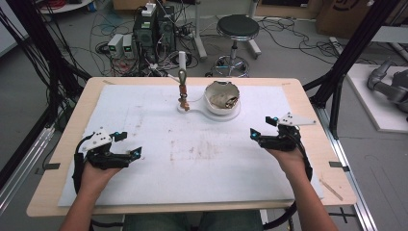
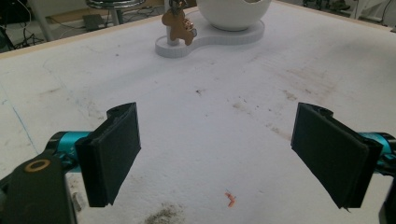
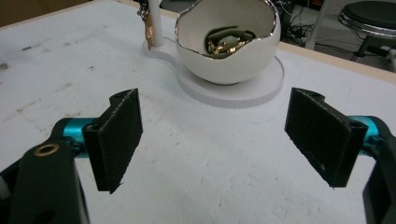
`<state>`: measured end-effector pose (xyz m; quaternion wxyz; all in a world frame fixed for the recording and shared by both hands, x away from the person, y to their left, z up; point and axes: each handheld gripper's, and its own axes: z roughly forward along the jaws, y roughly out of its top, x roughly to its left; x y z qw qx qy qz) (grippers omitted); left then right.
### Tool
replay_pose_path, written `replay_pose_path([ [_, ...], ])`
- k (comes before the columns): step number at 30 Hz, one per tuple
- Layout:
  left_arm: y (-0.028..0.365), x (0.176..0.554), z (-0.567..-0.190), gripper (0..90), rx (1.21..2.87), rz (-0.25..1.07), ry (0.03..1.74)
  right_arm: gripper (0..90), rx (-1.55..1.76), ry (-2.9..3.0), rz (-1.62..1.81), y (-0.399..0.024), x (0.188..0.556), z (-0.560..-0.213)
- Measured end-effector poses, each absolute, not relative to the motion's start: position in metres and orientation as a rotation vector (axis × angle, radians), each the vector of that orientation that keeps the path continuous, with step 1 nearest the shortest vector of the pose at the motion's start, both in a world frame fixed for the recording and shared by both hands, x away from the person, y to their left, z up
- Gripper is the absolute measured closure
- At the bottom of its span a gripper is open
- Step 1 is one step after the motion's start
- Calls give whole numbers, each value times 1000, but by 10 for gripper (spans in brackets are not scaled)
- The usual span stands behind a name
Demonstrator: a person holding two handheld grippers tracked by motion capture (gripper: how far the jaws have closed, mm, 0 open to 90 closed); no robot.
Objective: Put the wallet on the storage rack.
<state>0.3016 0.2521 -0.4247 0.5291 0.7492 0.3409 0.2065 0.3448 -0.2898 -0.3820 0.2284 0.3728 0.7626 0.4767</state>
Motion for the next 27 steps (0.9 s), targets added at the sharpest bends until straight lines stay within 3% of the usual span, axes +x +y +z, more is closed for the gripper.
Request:
replay_pose_path([
  [8, 247, 306, -428, 157, 1786, 469, 811, 195, 1010, 2076, 1342, -294, 329, -404],
  [27, 244, 306, -428, 156, 1794, 463, 801, 195, 999, 2078, 1341, -294, 326, -410],
])
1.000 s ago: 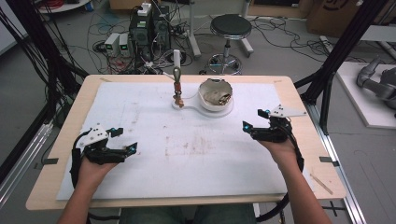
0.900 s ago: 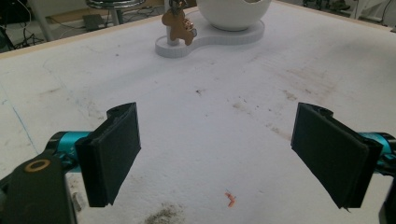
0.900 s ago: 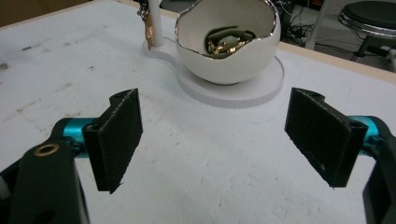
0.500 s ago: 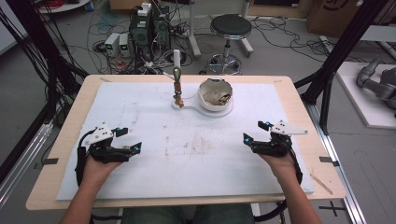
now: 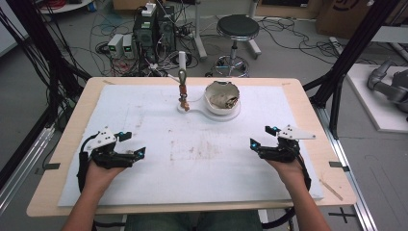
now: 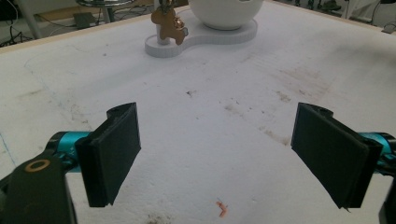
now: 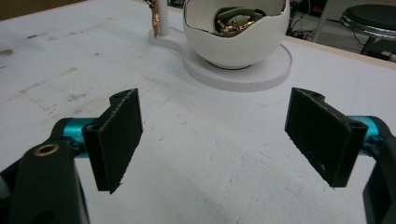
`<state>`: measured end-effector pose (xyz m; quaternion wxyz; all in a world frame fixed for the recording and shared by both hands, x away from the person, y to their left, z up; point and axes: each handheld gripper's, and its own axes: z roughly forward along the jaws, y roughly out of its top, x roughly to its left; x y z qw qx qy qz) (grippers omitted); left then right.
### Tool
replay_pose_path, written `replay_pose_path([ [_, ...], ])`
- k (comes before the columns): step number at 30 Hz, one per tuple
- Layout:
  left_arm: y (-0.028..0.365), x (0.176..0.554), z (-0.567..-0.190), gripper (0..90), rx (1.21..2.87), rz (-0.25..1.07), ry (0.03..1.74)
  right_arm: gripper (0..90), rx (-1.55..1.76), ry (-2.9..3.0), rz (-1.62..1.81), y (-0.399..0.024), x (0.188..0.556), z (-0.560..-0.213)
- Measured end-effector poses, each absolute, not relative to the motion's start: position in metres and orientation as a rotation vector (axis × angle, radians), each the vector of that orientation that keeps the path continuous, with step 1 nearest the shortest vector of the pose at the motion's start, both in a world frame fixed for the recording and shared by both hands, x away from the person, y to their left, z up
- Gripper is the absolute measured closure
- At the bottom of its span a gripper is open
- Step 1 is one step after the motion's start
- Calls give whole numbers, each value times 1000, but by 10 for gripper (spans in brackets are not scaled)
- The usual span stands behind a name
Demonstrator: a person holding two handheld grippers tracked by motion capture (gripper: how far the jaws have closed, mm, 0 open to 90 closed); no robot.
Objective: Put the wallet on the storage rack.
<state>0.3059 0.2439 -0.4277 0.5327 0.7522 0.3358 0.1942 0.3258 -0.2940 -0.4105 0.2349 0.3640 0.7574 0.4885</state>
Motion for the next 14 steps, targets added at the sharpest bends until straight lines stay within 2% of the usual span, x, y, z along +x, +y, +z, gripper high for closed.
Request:
replay_pose_path([
  [14, 245, 307, -429, 156, 1800, 464, 812, 195, 1013, 2085, 1331, -296, 328, -413],
])
